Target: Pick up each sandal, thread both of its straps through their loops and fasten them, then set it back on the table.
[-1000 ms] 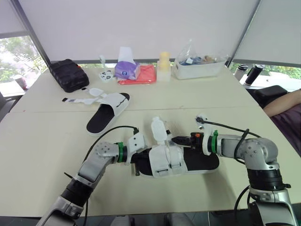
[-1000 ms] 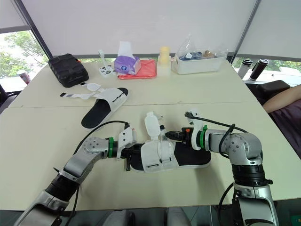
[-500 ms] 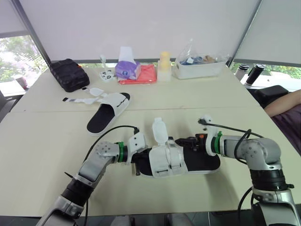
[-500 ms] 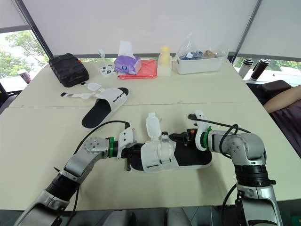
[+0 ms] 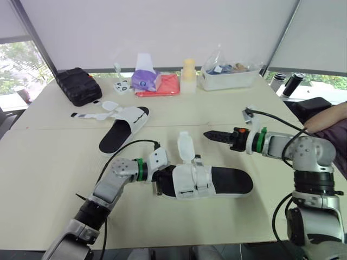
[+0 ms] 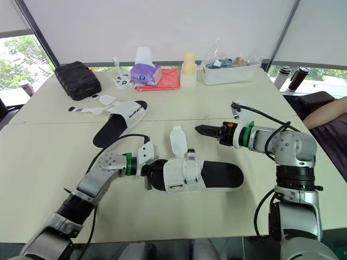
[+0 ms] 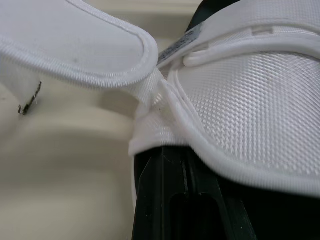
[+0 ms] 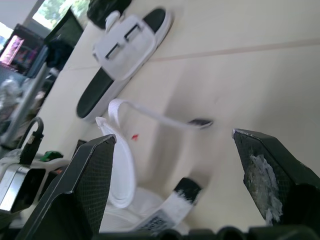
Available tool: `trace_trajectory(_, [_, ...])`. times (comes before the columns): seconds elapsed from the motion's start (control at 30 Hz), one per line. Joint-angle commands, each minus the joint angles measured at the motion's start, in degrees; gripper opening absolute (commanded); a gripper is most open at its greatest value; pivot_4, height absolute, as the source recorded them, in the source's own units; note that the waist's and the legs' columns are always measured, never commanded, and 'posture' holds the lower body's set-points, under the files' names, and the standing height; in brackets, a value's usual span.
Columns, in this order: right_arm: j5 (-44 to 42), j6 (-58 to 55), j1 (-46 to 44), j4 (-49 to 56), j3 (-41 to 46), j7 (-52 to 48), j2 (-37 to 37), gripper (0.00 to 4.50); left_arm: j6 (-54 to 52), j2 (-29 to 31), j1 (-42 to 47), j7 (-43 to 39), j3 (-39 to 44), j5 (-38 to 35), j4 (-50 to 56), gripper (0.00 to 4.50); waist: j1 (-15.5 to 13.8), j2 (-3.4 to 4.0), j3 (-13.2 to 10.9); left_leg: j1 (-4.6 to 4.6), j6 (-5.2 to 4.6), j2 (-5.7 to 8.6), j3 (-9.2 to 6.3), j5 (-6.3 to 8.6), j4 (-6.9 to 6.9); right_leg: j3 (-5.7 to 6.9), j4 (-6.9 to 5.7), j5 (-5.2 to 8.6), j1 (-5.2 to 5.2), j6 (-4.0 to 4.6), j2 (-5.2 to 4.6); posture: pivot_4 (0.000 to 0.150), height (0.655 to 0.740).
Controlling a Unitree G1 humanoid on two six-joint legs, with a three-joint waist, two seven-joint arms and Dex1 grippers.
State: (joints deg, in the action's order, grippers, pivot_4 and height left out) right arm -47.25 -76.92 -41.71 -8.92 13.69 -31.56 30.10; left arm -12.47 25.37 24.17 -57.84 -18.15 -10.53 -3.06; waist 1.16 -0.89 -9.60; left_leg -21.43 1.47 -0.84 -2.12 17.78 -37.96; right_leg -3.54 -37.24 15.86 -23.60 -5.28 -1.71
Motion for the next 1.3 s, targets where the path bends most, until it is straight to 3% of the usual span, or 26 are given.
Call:
trace_trajectory(0.03, [0.3,0.2,-3.6,-3.7,-0.9,-1.8,-1.1,4.02,-2.1,0.7,-1.4,-0.6,0.5,-0.8,3.1,0.00,-0.1,0.05,0.0,-0.03,0.00,0.00,-0.01,0.00,0.00,-0.01,0.00,0.00,-0.03,0.00,-0.01,0.150,0.7400])
trace_trajectory(0.27, [2.5,1.5,-6.6,-8.7,-8.1,-9.5,-2.0,4.02,-2.3,0.3,-1.9,0.9,0.9,0.1,3.1,0.00,-0.2,0.06,0.0,-0.07,-0.01,0.03,0.03,0.01,0.00,-0.05,0.01,0.00,-0.09,-0.01,-0.05,0.150,0.7400])
trace_trajectory(0.5, [1.3,-2.3,-14.6,-20.3,-1.4,-7.1,-9.0,4.02,-2.1,0.2,-2.3,1.6,0.8,0.6,3.3,0.00,0.0,0.10,-0.1,-0.08,0.00,0.01,0.08,0.00,0.00,-0.12,-0.11,-0.01,-0.22,0.00,-0.04,0.150,0.7400])
trace_trajectory(0.87, [5.5,0.2,-20.8,-35.2,2.6,-1.9,-13.0,4.02,-1.7,-0.6,-2.4,2.9,0.5,1.5,3.3,0.00,0.0,0.11,-0.1,-0.14,0.00,0.06,0.19,0.00,0.01,-0.18,-0.11,-0.02,-0.30,0.00,-0.12,0.150,0.7400])
trace_trajectory(0.97, [6.2,1.9,-21.8,-37.5,4.1,-0.5,-14.1,3.14,-1.4,-0.9,-2.6,3.2,0.4,1.8,2.9,0.00,0.0,0.11,-0.1,-0.15,0.00,0.06,0.19,0.00,0.01,-0.19,-0.12,-0.02,-0.32,-0.01,-0.12,0.150,0.7400])
trace_trajectory(1.17, [7.0,4.3,-23.7,-42.0,7.6,3.2,-14.7,0.08,-1.2,-1.3,-3.0,3.7,0.2,2.3,3.1,0.00,0.0,0.11,-0.1,-0.16,0.00,0.06,0.21,0.00,0.01,-0.20,-0.12,-0.02,-0.34,-0.01,-0.12,0.150,0.7400])
trace_trajectory(1.3, [7.9,6.0,-24.4,-44.3,9.2,5.2,-14.8,0.03,-0.9,-1.5,-3.3,4.1,0.1,2.5,2.9,0.00,0.0,0.11,-0.1,-0.16,0.00,0.06,0.22,0.00,0.01,-0.21,-0.13,-0.02,-0.34,-0.01,-0.12,0.150,0.7400])
